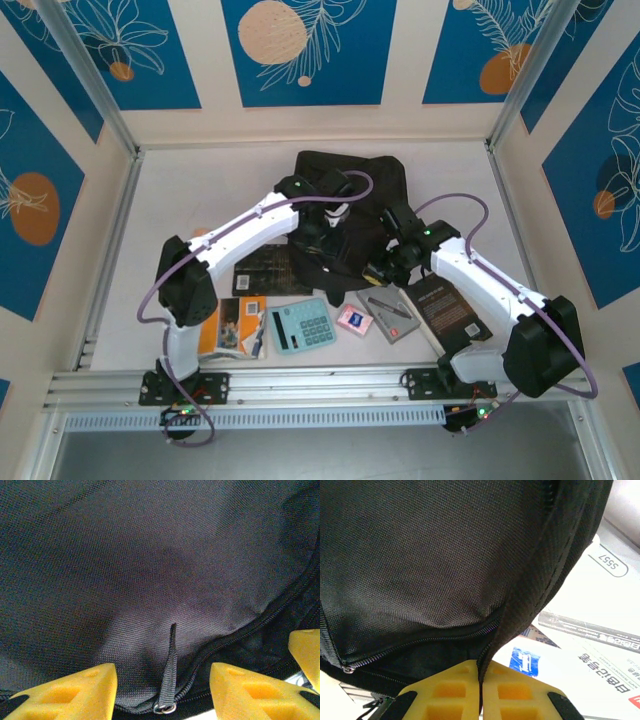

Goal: Pack the student bag
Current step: Unzip the student bag at the center of the table.

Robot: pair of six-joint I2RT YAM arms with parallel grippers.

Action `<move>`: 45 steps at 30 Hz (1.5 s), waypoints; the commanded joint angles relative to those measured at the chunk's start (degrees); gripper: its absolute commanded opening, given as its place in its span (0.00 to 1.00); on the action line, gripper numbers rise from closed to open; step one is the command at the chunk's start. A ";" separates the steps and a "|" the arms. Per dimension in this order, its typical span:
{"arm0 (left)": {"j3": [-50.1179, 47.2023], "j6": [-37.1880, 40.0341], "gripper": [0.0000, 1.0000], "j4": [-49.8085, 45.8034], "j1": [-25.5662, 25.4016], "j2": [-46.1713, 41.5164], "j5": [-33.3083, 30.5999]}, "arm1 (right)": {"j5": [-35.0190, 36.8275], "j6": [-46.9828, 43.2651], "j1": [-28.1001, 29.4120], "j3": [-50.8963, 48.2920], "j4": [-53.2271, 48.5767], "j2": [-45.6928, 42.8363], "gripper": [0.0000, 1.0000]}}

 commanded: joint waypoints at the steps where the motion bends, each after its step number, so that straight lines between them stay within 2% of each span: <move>1: -0.30 0.95 0.50 -0.27 -1.03 1.46 -1.37 | -1.54 -0.43 0.48 -0.70 -0.57 -0.96 0.08; 6: -1.85 0.99 0.49 0.43 -1.82 2.49 -1.71 | -1.74 -0.57 0.52 -0.68 -0.31 -0.79 0.08; 11: -2.25 1.51 0.42 0.46 -2.65 3.54 -2.64 | -1.77 -0.57 0.41 -0.96 -0.14 -0.61 0.08; 15: -2.17 1.49 0.32 -0.41 -2.84 4.06 -5.15 | -1.70 -0.73 0.33 -0.96 -0.09 -0.70 0.08; 19: -1.90 2.24 0.17 -1.04 -3.01 4.60 -5.94 | -1.66 -0.94 0.17 -1.08 0.10 -0.69 0.07; 22: -1.91 2.66 0.01 -1.58 -3.36 5.30 -6.18 | -1.69 -1.01 -0.21 -1.31 0.46 -0.61 0.07; 32: -1.87 -0.05 0.00 -1.55 -1.66 -0.37 -7.99 | -0.48 -3.50 -1.45 -0.79 -0.27 -0.19 0.07; 39: -8.28 -5.99 0.00 2.27 0.65 -9.22 -4.79 | 0.06 -5.21 -2.85 -0.84 -0.22 0.09 0.06; 45: -12.22 -7.04 0.00 4.58 1.03 -13.75 -2.34 | -0.05 -6.13 -3.57 -0.79 0.13 1.20 0.06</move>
